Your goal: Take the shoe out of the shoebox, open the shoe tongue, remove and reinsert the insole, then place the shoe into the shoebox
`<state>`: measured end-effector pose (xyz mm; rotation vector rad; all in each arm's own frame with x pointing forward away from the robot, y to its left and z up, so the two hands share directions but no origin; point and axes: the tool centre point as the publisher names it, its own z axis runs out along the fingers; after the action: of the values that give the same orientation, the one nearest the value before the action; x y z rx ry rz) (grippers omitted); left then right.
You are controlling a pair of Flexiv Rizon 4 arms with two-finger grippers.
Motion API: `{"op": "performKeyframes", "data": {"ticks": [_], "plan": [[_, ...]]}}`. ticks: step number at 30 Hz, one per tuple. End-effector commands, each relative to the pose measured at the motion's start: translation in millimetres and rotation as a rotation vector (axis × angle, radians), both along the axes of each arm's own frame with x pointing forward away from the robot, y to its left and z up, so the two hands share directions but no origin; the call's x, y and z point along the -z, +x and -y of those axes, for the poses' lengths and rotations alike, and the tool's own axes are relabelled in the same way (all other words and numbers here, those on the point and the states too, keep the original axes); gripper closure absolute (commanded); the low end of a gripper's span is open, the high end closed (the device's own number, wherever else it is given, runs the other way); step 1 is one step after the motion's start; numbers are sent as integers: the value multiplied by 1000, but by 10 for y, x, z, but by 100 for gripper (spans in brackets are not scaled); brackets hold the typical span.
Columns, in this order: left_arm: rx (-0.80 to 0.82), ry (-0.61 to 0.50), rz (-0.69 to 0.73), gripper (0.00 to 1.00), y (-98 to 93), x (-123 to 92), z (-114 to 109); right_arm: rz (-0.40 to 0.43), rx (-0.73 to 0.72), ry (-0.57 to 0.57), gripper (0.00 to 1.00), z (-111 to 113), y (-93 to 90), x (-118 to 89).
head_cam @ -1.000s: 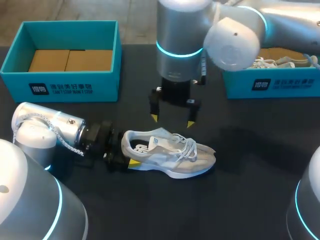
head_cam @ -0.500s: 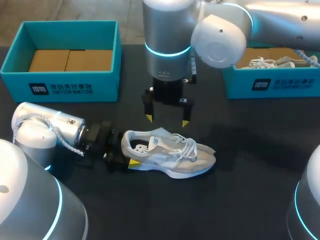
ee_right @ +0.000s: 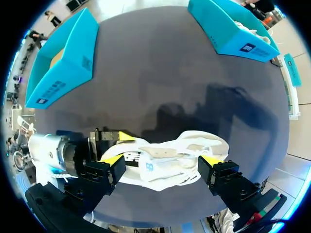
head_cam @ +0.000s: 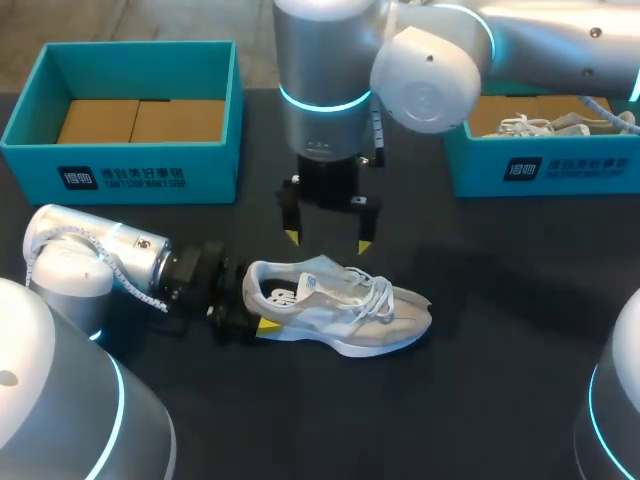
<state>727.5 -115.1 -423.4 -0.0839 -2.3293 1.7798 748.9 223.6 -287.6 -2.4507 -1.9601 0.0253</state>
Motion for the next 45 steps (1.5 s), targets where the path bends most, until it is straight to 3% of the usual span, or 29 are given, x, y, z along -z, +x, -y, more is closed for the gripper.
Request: {"op": "performKeyframes", "data": {"ticks": [1,14,20,45], "plan": [[1,0,-1,100,27,36,-28,24,40,-79,0,-246,-85,-16],[1,0,-1,100,27,36,-28,2,78,-137,0,-381,-315,169],[1,0,-1,100,27,36,-28,31,86,-153,0,-393,-412,245],[1,0,-1,100,27,36,-28,97,217,-267,0,-303,-415,441]]}}
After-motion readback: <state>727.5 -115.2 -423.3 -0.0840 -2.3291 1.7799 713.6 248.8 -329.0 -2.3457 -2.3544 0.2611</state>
